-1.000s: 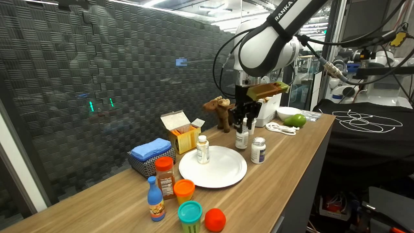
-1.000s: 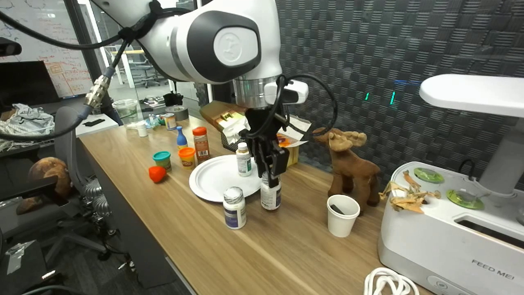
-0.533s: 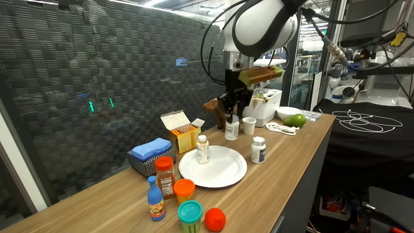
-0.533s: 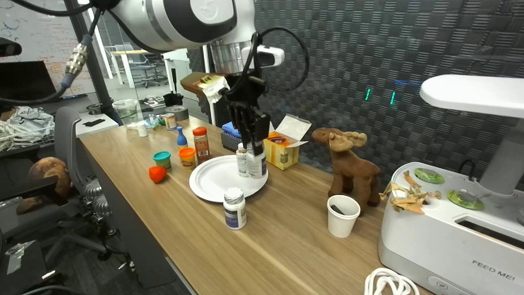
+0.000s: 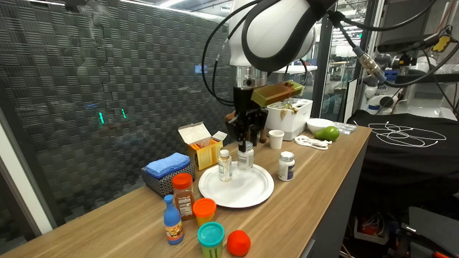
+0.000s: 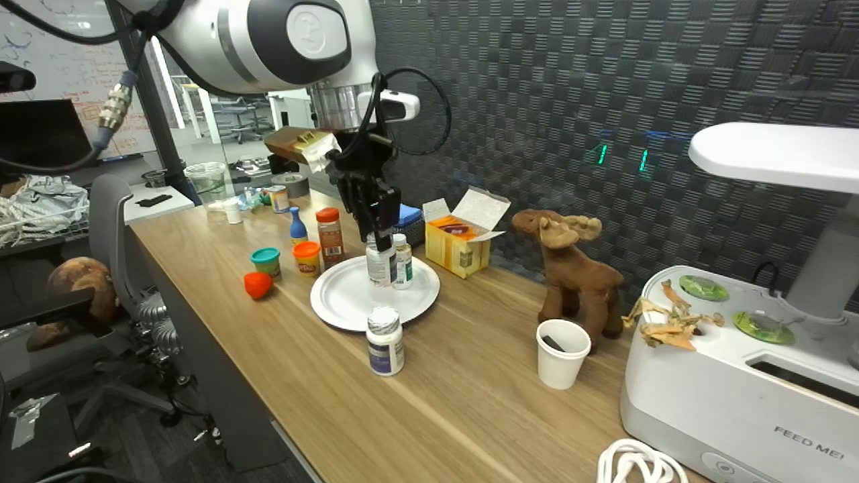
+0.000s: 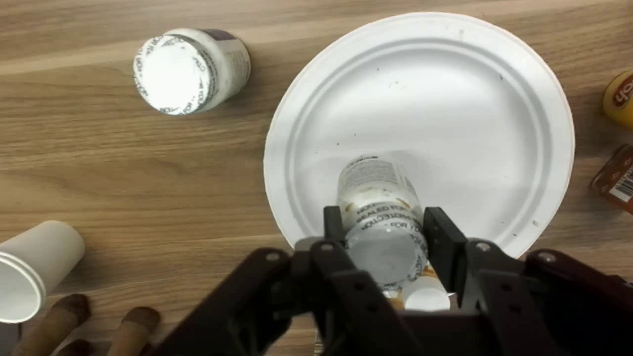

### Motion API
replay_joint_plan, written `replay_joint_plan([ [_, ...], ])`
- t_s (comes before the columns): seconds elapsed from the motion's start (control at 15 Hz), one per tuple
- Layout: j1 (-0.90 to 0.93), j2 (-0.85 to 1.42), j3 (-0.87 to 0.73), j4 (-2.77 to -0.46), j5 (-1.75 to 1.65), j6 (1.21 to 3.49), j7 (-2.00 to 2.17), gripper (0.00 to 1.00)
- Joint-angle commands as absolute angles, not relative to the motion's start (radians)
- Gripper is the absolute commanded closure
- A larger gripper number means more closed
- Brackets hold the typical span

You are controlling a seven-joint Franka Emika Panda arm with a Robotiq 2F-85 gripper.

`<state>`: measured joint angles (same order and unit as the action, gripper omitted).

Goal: Pick up all the objects surrounding the white plate and arrange them on the plate

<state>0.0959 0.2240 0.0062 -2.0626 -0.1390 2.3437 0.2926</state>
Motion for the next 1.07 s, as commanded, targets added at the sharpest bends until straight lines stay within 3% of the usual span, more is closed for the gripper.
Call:
replay_joint_plan([
  [0.0, 0.102, 0.246, 0.005, -2.051, -0.160, 2.367, 0.292, 0.81],
  [1.0, 0.101, 0.325, -0.024, -2.000, -0.177, 2.448, 0.263, 0.81],
])
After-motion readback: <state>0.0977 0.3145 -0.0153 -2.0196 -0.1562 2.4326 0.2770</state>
